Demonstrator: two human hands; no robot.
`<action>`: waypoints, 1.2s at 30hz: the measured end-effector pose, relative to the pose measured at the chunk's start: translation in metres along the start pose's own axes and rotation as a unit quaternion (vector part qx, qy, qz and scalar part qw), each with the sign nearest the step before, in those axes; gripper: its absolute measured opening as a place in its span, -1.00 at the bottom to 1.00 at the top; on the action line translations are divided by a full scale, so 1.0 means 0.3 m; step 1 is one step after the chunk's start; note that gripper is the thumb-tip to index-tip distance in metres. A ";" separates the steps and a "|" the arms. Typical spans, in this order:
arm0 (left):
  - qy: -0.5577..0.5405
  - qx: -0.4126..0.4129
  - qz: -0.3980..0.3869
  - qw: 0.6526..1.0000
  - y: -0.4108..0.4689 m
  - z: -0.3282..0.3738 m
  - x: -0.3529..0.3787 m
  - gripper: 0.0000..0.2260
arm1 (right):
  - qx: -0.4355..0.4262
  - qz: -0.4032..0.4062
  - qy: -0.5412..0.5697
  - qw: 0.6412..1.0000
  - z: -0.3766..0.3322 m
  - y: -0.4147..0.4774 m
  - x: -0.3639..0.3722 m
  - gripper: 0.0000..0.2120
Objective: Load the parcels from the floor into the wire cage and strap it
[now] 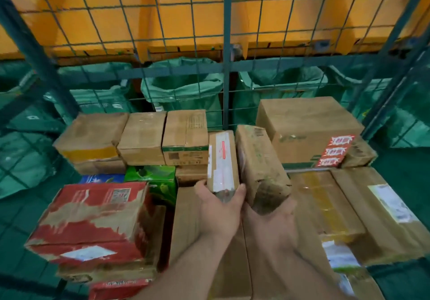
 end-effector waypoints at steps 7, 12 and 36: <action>-0.005 0.017 0.060 0.998 0.178 0.007 0.137 -0.33 | 0.135 -0.079 0.231 0.960 0.062 0.238 0.153 0.16; 0.018 0.058 0.101 0.993 0.227 0.036 0.152 -0.46 | 0.237 -0.186 0.471 0.829 0.076 0.270 0.264 -0.35; 0.031 -0.130 -0.013 0.991 0.401 -0.012 0.212 -0.62 | 0.008 -0.367 0.056 0.928 -0.023 0.482 0.295 -0.48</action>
Point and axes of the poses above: each hand's wrist, its own y-axis towards the middle knuckle, its own x-axis out of the palm, z = x × y, the point moved 3 cm from there along y, towards the middle knuckle, and after that the axes turned 1 degree about x, right-handed, at the moved point
